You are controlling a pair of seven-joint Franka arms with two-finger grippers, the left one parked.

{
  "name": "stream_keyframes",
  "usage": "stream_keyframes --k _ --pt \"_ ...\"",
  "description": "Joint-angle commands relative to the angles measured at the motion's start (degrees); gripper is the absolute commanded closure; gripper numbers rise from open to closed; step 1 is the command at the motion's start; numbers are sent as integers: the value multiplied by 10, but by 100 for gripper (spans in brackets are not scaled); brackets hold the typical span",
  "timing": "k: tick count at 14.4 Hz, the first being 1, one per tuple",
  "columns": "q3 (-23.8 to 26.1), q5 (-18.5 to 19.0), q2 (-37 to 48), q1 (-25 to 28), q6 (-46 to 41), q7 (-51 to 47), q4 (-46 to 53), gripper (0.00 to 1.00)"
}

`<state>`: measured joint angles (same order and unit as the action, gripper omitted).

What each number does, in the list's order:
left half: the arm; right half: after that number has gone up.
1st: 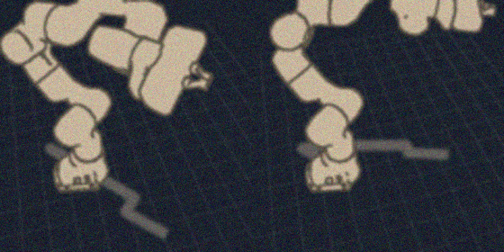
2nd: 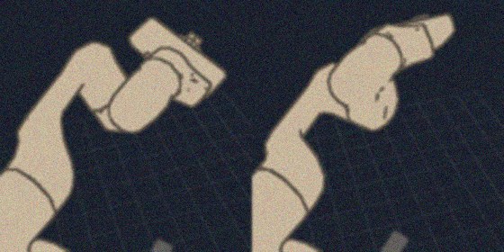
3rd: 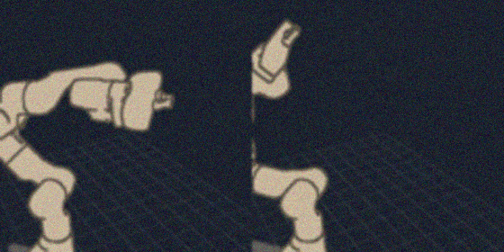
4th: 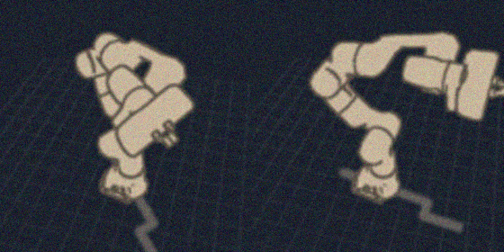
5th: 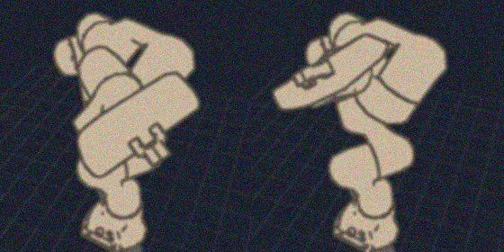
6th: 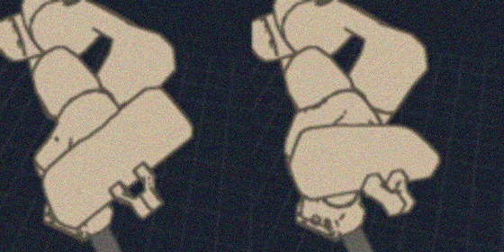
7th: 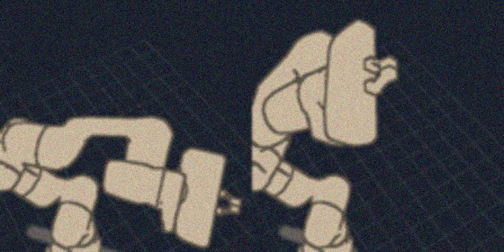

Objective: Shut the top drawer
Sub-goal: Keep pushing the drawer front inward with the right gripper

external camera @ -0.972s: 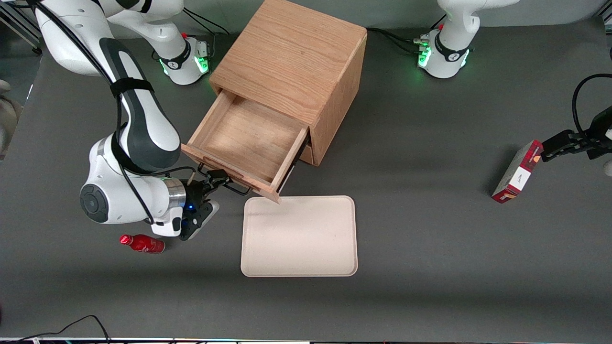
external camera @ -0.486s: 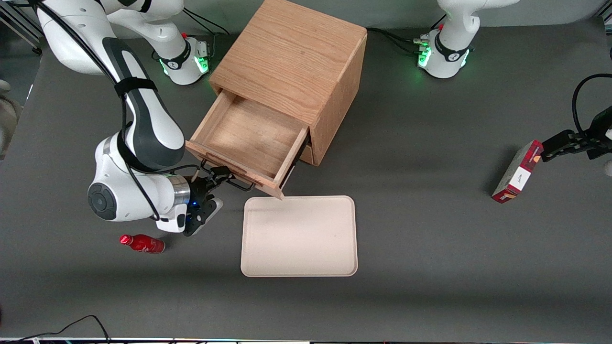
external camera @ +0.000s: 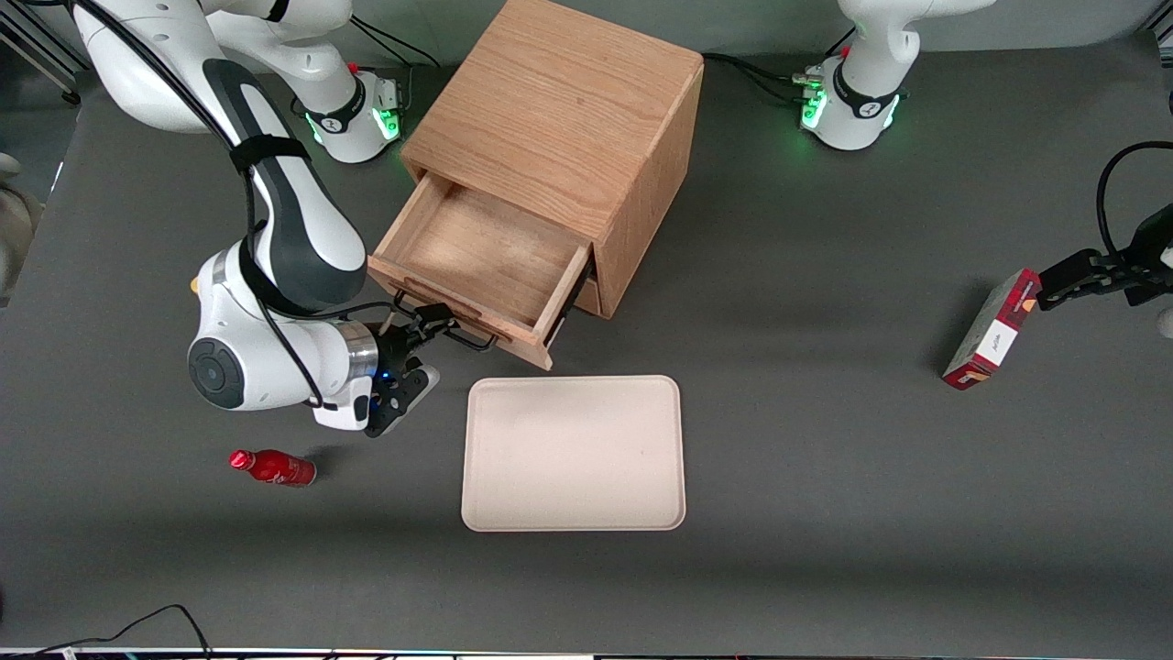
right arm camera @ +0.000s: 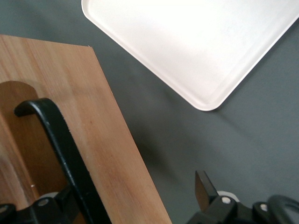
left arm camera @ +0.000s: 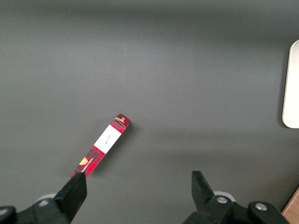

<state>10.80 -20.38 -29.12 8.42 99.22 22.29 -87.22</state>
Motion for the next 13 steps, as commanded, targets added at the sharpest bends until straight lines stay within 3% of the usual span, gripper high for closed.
stream_keyframes --k 1,9,13 --pt "21 -18 22 1 15 -51 -37 0" --pt "48 -17 27 2 18 -112 -42 0" --pt "48 -5 27 -2 18 -82 -35 0"
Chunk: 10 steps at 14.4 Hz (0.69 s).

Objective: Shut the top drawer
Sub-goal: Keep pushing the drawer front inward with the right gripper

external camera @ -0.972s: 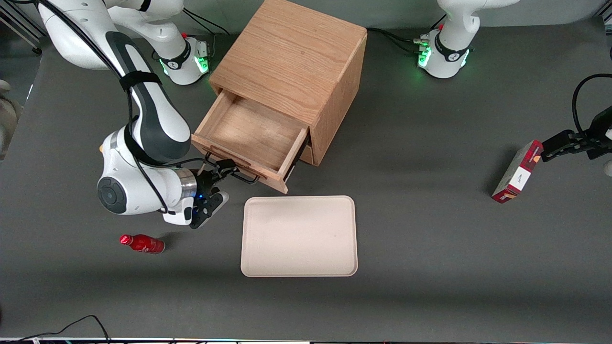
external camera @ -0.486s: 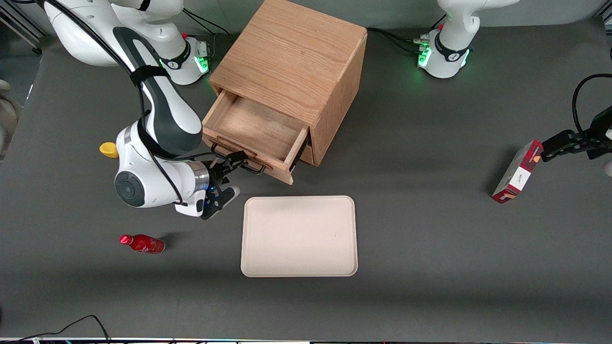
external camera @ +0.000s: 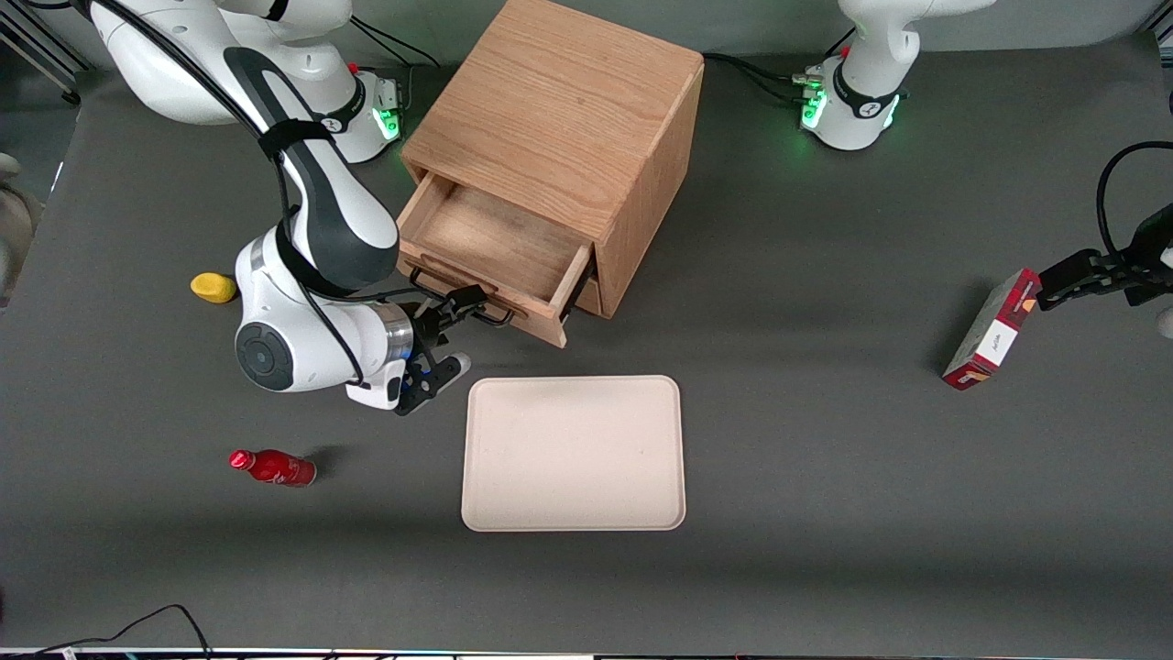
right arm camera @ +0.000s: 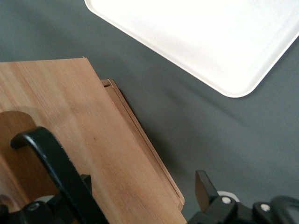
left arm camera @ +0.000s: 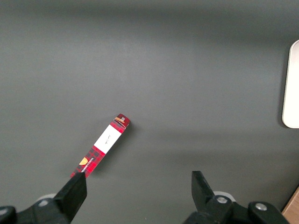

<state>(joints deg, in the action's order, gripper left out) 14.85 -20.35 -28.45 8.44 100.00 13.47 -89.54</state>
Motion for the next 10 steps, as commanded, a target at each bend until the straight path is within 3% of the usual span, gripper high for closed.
stream_keyframes --k 1,10 --pt "7 2 17 -3 13 29 -9 0" --pt "7 27 18 -10 20 164 -10 0"
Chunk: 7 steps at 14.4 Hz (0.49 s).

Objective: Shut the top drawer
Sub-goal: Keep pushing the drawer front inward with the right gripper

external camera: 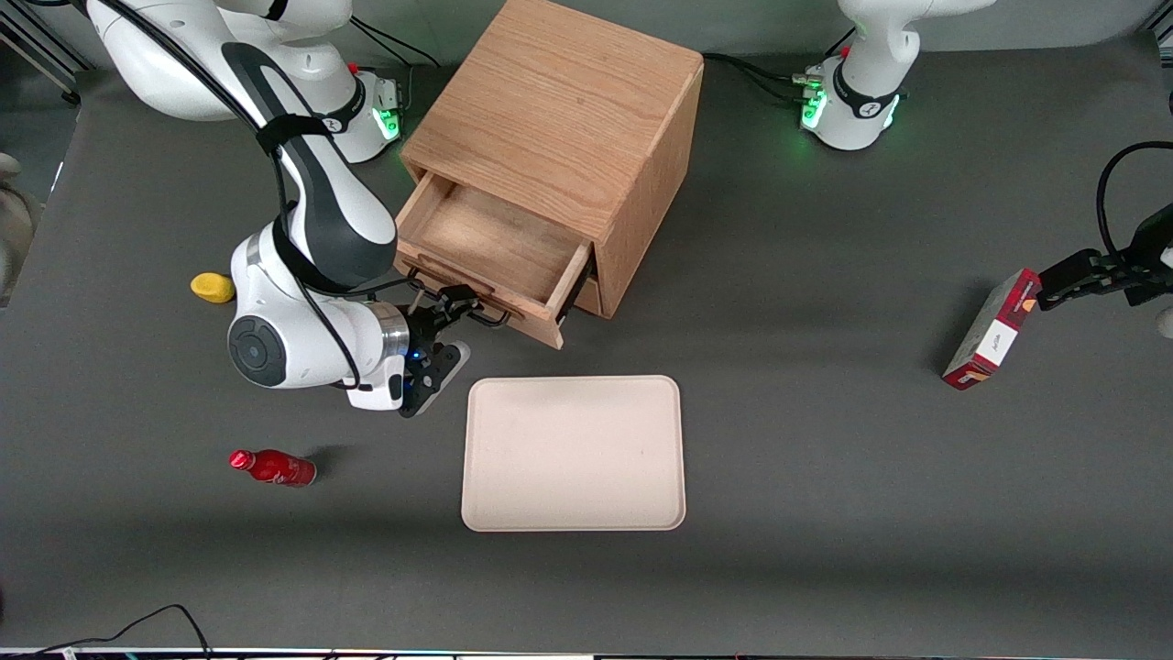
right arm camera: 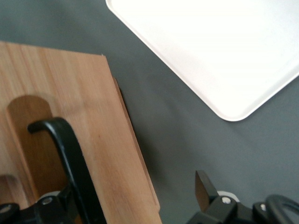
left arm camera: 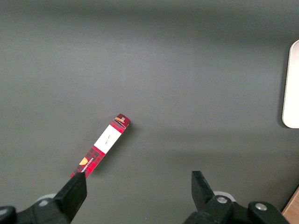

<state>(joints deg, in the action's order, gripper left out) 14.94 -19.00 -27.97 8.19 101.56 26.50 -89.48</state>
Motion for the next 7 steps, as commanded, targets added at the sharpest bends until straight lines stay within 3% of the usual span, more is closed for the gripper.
stream_keyframes --k 1,7 --pt "6 24 17 -5 2 34 -11 0" --pt "17 24 21 -4 -10 25 -19 0"
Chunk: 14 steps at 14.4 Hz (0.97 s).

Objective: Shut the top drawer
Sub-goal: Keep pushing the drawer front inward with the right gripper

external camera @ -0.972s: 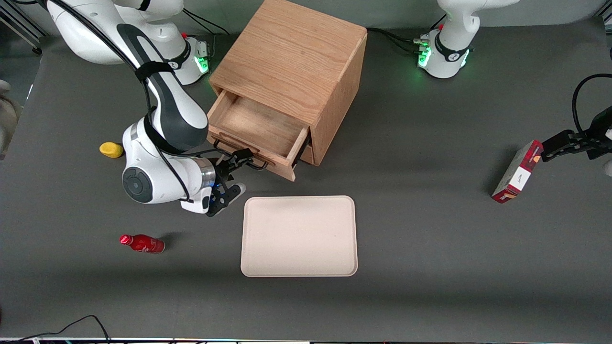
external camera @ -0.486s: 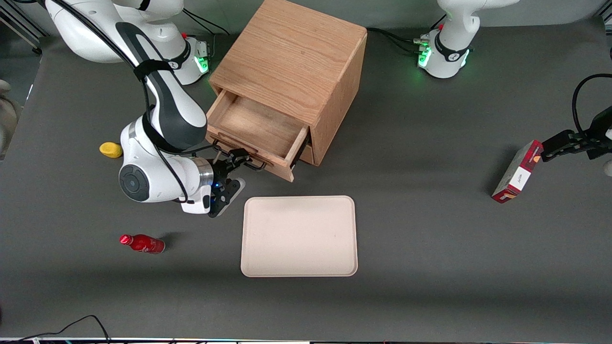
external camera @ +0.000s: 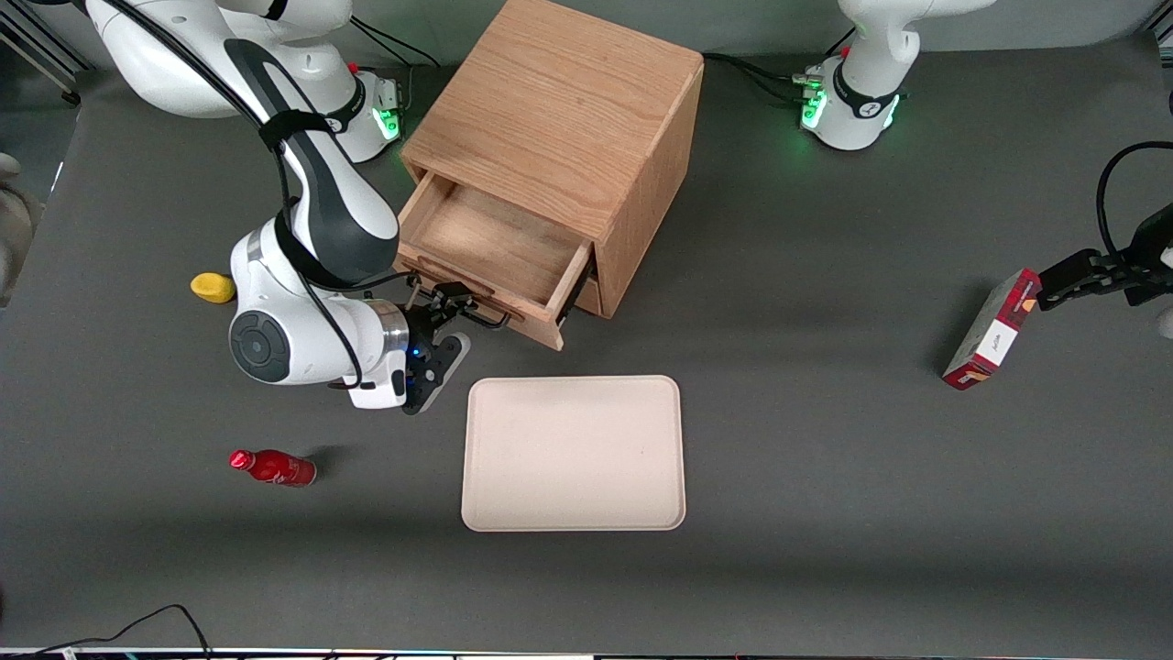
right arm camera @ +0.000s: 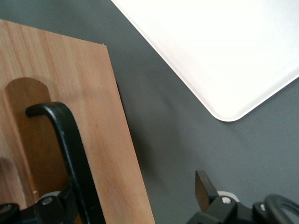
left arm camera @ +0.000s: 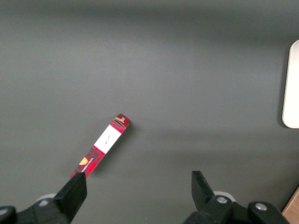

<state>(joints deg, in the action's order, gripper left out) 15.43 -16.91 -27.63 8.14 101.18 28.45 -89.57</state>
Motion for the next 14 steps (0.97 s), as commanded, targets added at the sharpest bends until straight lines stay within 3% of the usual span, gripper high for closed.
stream_keyframes --k 1,14 --pt "17 1 19 -6 -13 6 -18 0" --pt "63 -12 40 -8 -24 -52 -50 0"
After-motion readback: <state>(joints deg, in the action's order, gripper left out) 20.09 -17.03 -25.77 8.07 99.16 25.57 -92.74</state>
